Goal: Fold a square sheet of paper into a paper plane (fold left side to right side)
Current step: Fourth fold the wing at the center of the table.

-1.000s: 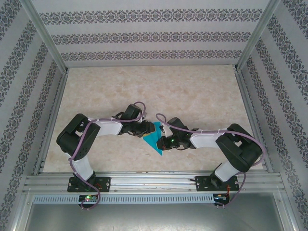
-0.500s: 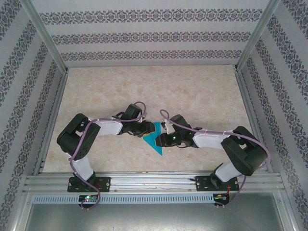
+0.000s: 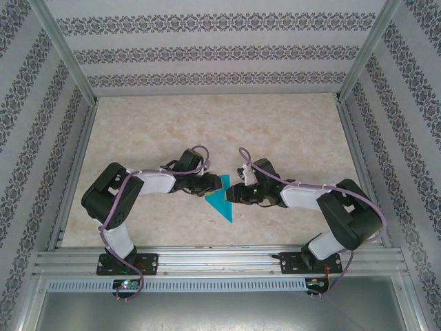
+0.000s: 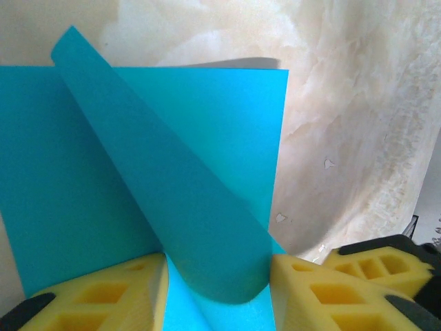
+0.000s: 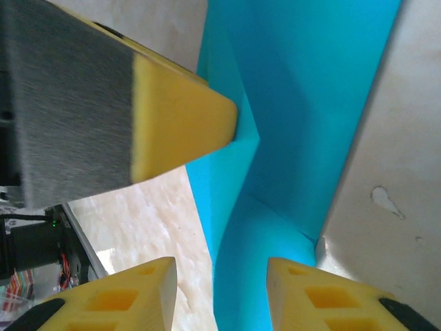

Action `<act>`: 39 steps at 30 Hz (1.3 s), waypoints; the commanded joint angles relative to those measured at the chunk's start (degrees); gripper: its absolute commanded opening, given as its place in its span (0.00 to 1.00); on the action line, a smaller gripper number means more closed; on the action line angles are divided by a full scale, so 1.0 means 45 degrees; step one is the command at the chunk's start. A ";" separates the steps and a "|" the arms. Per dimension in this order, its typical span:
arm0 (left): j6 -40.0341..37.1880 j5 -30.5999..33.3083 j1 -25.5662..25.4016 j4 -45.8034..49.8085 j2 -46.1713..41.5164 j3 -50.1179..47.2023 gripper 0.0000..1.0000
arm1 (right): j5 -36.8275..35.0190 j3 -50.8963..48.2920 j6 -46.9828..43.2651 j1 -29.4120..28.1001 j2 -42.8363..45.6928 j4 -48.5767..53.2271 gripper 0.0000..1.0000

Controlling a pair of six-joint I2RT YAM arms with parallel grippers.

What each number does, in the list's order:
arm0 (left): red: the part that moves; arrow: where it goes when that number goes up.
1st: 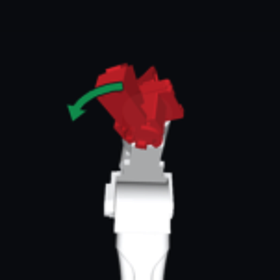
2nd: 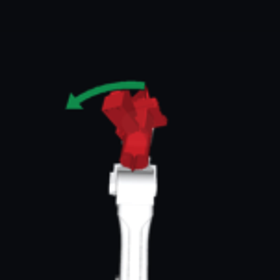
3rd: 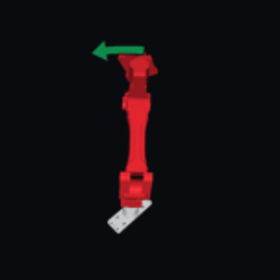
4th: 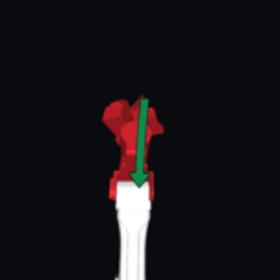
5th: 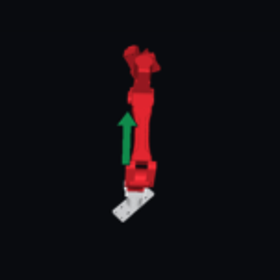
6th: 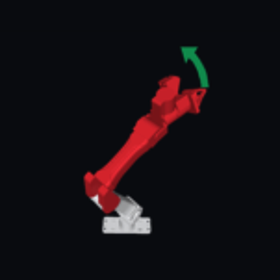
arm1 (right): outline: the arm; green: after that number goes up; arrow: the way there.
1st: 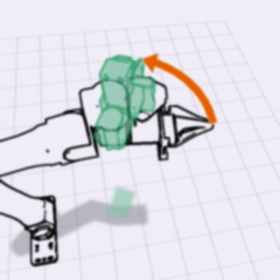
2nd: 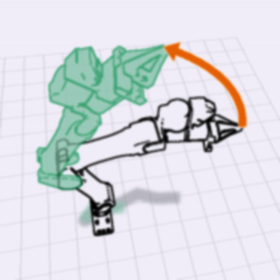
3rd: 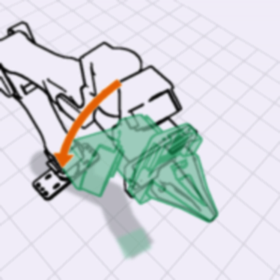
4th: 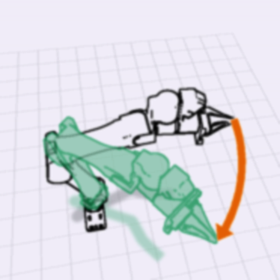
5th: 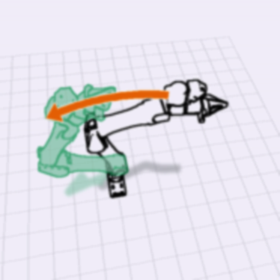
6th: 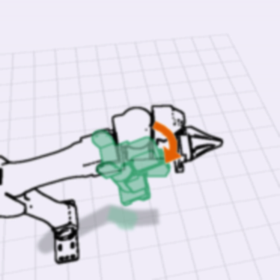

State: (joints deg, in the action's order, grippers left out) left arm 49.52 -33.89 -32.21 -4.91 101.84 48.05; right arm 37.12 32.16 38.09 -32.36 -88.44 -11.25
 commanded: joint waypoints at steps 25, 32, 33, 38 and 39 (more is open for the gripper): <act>-0.0310 0.0548 -0.0206 0.0799 0.0296 0.0010 0.44 | 0.0237 0.0490 0.0296 -0.0055 -0.0960 -0.0802 0.00; -0.0319 0.0558 -0.0206 0.0788 0.0228 0.0005 0.44 | -0.0339 0.0450 0.0106 0.0019 -0.0670 -0.0264 0.00; -0.0307 0.0534 -0.0220 0.0780 0.0173 -0.0014 0.44 | -0.0496 0.0450 0.0046 0.0033 -0.0593 -0.0100 0.00; -0.0318 0.0475 -0.0207 0.0755 0.0063 0.0025 0.44 | -0.0962 0.0509 -0.0153 0.0085 -0.0531 0.0416 0.00; -0.0317 0.0448 -0.0216 0.0759 0.0063 0.0054 0.44 | -0.1030 0.0538 -0.0153 0.0082 -0.0569 0.0461 0.00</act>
State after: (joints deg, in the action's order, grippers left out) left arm 49.52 -33.85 -32.21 -4.91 101.80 48.05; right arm 34.65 33.78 39.05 -32.36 -91.92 -11.77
